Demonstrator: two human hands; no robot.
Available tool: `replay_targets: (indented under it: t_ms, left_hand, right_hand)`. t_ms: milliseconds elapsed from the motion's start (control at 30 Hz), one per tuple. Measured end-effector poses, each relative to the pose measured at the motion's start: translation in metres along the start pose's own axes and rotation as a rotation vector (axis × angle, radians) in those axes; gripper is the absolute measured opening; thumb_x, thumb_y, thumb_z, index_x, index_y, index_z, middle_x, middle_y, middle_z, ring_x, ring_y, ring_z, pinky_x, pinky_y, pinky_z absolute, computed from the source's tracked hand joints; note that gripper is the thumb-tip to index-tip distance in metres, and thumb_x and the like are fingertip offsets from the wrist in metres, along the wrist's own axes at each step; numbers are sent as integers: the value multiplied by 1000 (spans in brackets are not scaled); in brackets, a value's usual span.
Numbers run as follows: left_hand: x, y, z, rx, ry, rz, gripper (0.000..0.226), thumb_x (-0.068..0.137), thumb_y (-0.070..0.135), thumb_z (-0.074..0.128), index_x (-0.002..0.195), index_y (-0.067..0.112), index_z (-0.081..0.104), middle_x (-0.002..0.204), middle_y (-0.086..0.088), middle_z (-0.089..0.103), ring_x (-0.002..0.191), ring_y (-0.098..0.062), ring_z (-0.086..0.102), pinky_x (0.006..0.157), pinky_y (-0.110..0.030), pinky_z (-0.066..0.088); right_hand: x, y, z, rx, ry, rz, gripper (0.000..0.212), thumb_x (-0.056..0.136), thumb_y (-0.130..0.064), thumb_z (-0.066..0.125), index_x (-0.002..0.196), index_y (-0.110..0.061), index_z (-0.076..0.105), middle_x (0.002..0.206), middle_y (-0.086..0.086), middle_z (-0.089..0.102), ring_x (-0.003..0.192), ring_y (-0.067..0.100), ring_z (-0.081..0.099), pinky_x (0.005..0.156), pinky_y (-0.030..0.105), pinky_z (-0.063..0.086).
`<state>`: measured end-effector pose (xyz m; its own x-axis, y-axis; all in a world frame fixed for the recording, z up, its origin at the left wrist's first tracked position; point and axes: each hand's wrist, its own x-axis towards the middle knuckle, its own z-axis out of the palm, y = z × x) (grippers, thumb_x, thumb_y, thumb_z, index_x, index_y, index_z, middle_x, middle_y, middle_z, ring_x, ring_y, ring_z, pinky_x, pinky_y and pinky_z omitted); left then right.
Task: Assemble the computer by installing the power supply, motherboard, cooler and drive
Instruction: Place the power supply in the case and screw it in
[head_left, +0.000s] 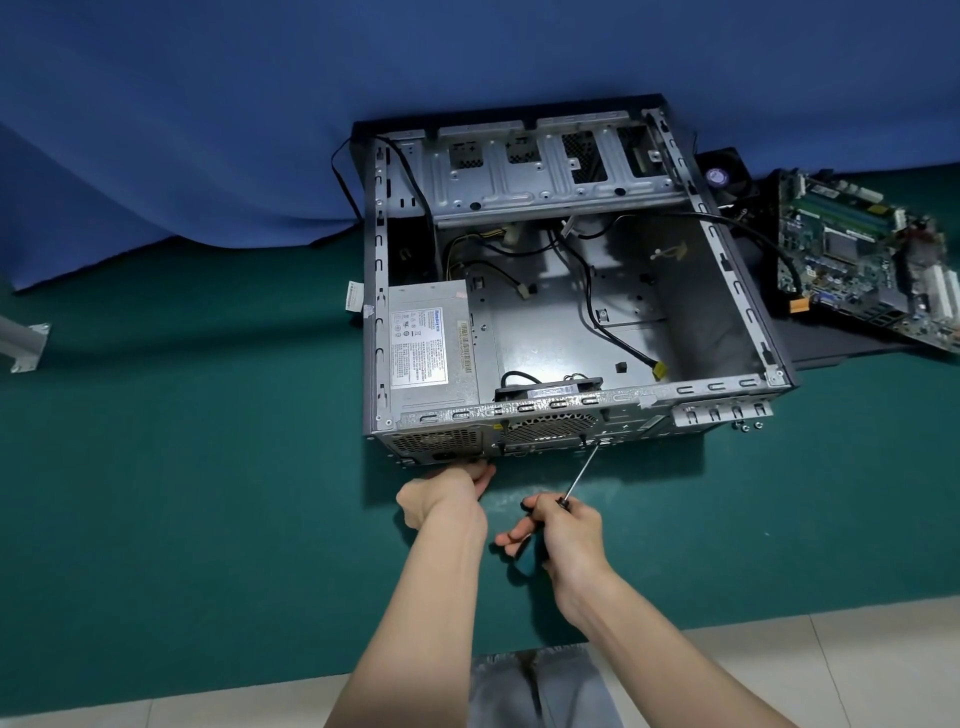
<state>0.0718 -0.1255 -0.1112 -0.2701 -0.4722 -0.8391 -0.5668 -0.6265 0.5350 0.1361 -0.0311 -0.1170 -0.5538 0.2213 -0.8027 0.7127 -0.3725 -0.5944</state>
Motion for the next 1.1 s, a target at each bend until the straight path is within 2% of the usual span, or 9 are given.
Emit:
replay_targets:
  t_ms: [167, 267, 367, 467, 633, 733, 900, 1033, 1100]
  left_hand:
    - [0, 6, -3, -4, -48, -32, 29, 60, -34, 63, 68, -7, 55, 66, -26, 60, 35, -28, 59, 38, -38, 54]
    - [-1, 6, -6, -13, -58, -58, 28, 61, -32, 63, 71, -7, 57, 75, -28, 63, 45, -32, 62, 48, -45, 57]
    - [0, 6, -6, -72, -87, -110, 27, 66, -32, 60, 77, -8, 56, 85, -31, 62, 58, -37, 62, 68, -49, 58]
    - [-1, 7, -3, -127, -98, -146, 28, 67, -33, 58, 82, -9, 56, 84, -32, 60, 63, -38, 60, 75, -51, 56]
    - [-1, 7, -1, -141, -121, -161, 31, 69, -33, 56, 91, -11, 57, 83, -30, 60, 63, -38, 59, 67, -50, 58]
    - [3, 8, -4, -97, -164, -143, 42, 67, -35, 55, 104, -15, 55, 95, -35, 60, 69, -42, 62, 76, -49, 57]
    - [8, 11, -15, 64, -300, -137, 44, 74, -32, 48, 115, -19, 51, 85, -34, 62, 77, -40, 65, 78, -43, 54]
    - [10, 15, -22, 222, -388, -129, 38, 82, -22, 47, 120, -17, 50, 89, -26, 66, 76, -33, 67, 64, -36, 60]
    - [11, 16, -26, 259, -416, -108, 37, 83, -19, 48, 120, -14, 52, 97, -26, 68, 78, -31, 68, 64, -31, 59]
  right_hand:
    - [-5, 3, -2, -39, -7, -8, 15, 96, 3, 37, 94, 3, 52, 49, 16, 53, 43, 28, 58, 46, 31, 43]
    - [-9, 6, -4, -73, -16, -10, 15, 98, 2, 36, 94, 2, 51, 46, 12, 52, 39, 25, 57, 40, 29, 40]
    - [-10, 8, -4, -95, -24, -10, 17, 98, 3, 36, 94, 2, 52, 46, 11, 52, 39, 26, 56, 39, 28, 40]
    - [-11, 8, -4, -104, -29, -8, 18, 97, 4, 35, 93, 2, 52, 47, 12, 52, 39, 26, 56, 39, 28, 40]
    - [-12, 8, -5, -111, -37, -8, 17, 97, 4, 35, 94, 2, 52, 47, 12, 52, 38, 25, 56, 39, 28, 40]
    - [-13, 9, -6, -148, -43, -19, 13, 98, 1, 37, 99, 1, 50, 47, 11, 52, 38, 24, 55, 37, 27, 38]
    - [-18, 17, -11, -386, -70, -123, 5, 97, -6, 44, 94, -5, 41, 58, 12, 59, 34, 24, 51, 31, 22, 29]
    - [-23, 19, -10, -577, -125, -179, 13, 97, -14, 52, 89, -3, 51, 61, 10, 61, 32, 23, 48, 30, 19, 30]
    - [-21, 15, -7, -643, -130, -222, 14, 96, -14, 54, 85, -6, 57, 61, 10, 60, 31, 18, 47, 32, 21, 35]
